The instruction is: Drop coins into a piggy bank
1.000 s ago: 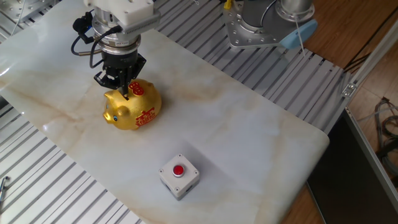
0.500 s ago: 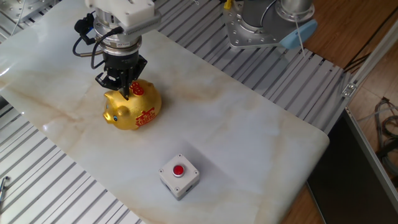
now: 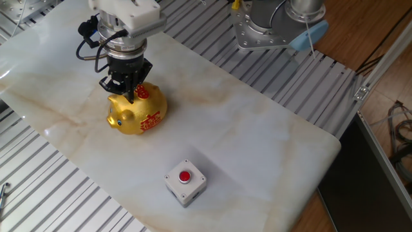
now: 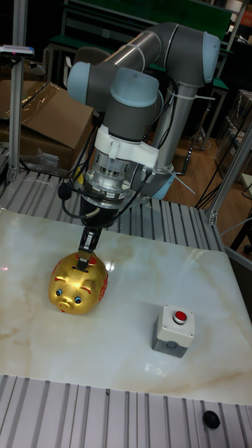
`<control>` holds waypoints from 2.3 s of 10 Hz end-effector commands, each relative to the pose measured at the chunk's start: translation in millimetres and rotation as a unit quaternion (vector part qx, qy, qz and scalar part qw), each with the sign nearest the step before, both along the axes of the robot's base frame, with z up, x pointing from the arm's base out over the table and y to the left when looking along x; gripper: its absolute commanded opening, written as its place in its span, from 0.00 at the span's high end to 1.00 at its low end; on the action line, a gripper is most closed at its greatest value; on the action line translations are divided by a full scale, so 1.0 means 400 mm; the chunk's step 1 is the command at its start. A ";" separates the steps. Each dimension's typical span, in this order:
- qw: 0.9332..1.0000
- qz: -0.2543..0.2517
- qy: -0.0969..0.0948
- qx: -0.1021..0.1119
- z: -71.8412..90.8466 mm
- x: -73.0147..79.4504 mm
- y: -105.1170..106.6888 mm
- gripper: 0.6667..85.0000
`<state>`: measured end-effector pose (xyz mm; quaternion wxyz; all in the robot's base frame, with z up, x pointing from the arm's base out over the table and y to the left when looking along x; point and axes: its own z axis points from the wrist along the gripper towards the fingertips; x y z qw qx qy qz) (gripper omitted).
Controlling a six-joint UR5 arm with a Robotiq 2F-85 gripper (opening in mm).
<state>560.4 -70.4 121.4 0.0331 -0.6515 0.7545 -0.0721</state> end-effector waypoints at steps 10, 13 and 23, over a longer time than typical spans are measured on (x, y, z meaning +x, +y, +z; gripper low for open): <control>1.000 -0.010 0.014 -0.012 0.013 -0.021 -0.018 0.66; 0.985 -0.169 0.016 0.027 0.040 -0.053 0.020 0.71; 0.753 -0.650 -0.007 0.098 0.095 0.000 0.157 1.00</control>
